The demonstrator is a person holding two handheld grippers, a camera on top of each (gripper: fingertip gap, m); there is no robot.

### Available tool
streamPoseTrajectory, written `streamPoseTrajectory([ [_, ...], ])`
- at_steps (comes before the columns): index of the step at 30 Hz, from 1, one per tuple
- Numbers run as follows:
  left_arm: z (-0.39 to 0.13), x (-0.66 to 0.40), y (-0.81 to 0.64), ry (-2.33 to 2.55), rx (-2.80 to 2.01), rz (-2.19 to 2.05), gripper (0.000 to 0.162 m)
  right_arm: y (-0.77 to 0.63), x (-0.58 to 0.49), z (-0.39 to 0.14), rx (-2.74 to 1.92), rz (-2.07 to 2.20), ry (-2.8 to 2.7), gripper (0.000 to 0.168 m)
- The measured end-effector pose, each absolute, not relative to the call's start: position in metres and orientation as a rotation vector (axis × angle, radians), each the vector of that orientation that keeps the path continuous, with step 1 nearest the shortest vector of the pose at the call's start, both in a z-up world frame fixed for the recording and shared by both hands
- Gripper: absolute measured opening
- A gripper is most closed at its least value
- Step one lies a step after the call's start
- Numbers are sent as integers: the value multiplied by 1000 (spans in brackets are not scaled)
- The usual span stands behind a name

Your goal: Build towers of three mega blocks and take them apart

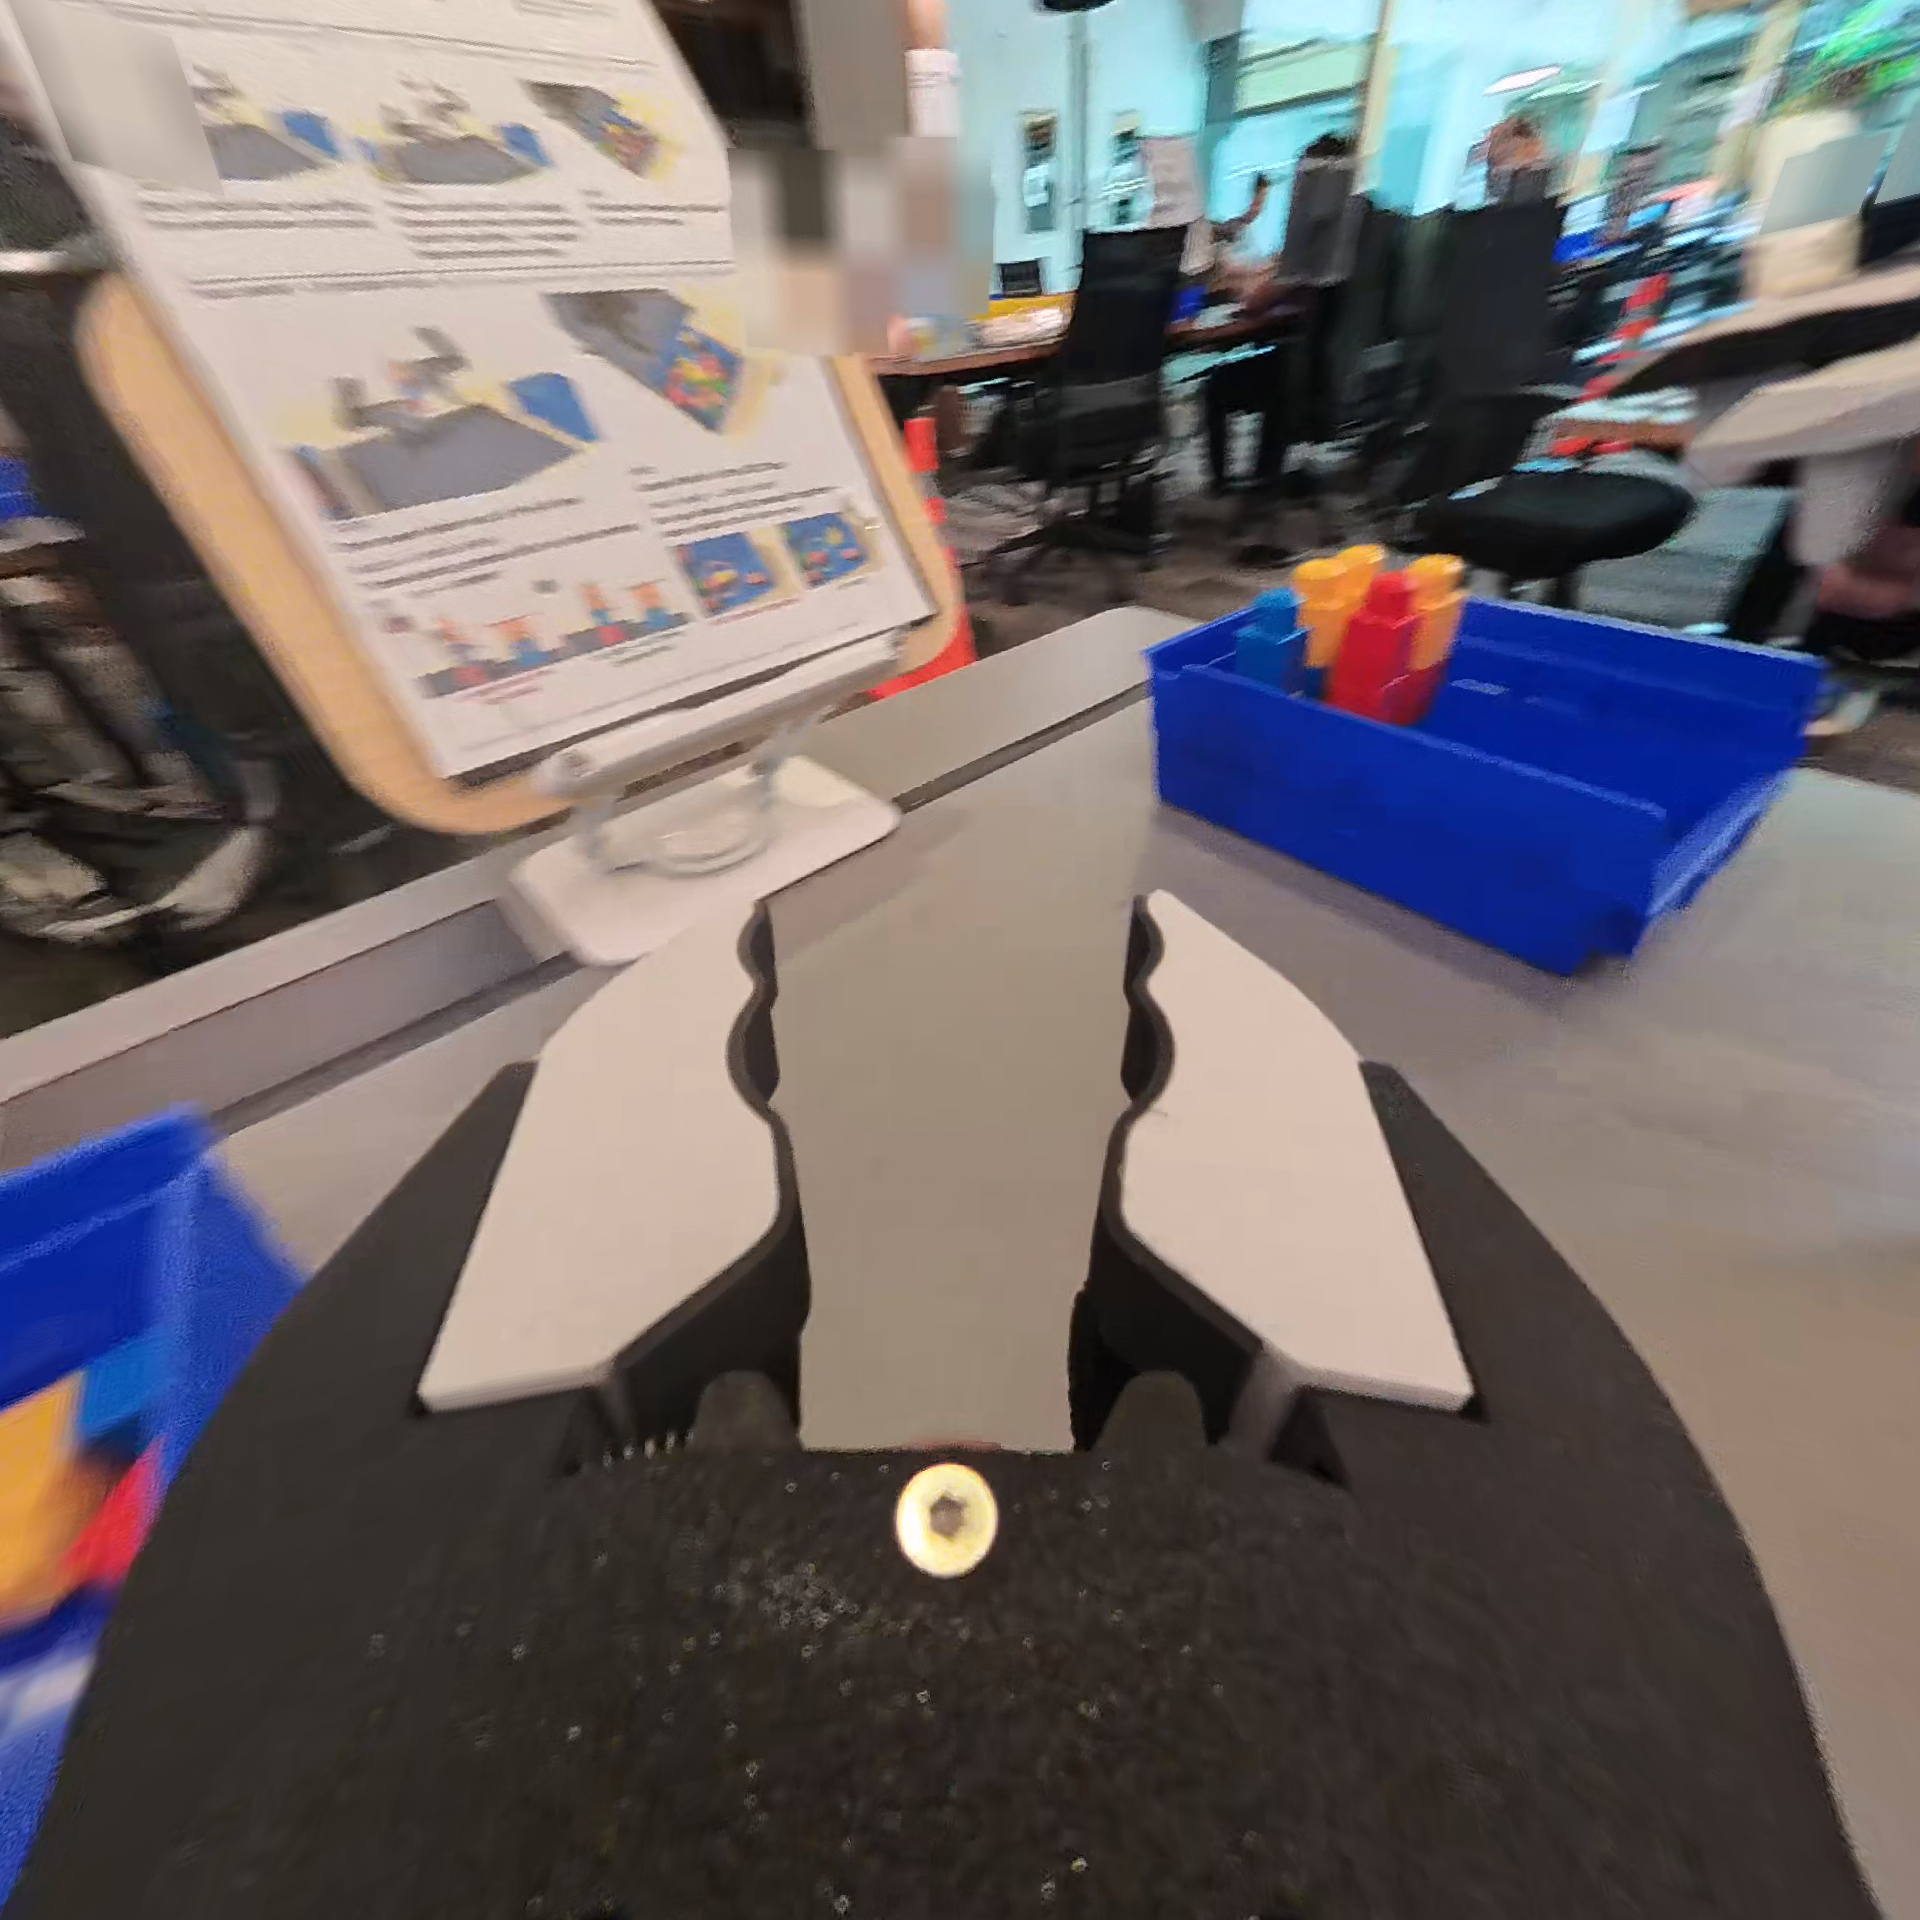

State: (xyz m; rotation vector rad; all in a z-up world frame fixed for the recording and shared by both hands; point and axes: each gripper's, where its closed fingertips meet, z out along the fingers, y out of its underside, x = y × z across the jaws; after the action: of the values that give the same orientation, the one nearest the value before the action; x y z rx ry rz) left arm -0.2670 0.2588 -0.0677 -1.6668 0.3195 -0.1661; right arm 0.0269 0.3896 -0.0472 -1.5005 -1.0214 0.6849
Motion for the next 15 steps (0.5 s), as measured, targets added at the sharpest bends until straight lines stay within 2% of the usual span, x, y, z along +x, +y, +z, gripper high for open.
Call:
streamPoseTrajectory([
  [2, -73, -288, 224, 220, -1721, -112, 58, 374, 32, -69, -1504, 704, -937, 61],
  [4, -87, -306, 189, 111, -1787, -150, 58, 359, 41, -93, -1547, 771, -836, 59],
  [9, -147, -368, 116, -192, -1944, -83, 58, 330, 62, -151, -1650, 789, -704, 60],
  [12, -178, -400, 85, -362, -2060, -14, 62, 327, 70, -171, -1684, 718, -674, 60],
  [15, -179, -415, 73, -525, -2062, -50, 62, 330, 72, -176, -1693, 661, -659, 61],
])
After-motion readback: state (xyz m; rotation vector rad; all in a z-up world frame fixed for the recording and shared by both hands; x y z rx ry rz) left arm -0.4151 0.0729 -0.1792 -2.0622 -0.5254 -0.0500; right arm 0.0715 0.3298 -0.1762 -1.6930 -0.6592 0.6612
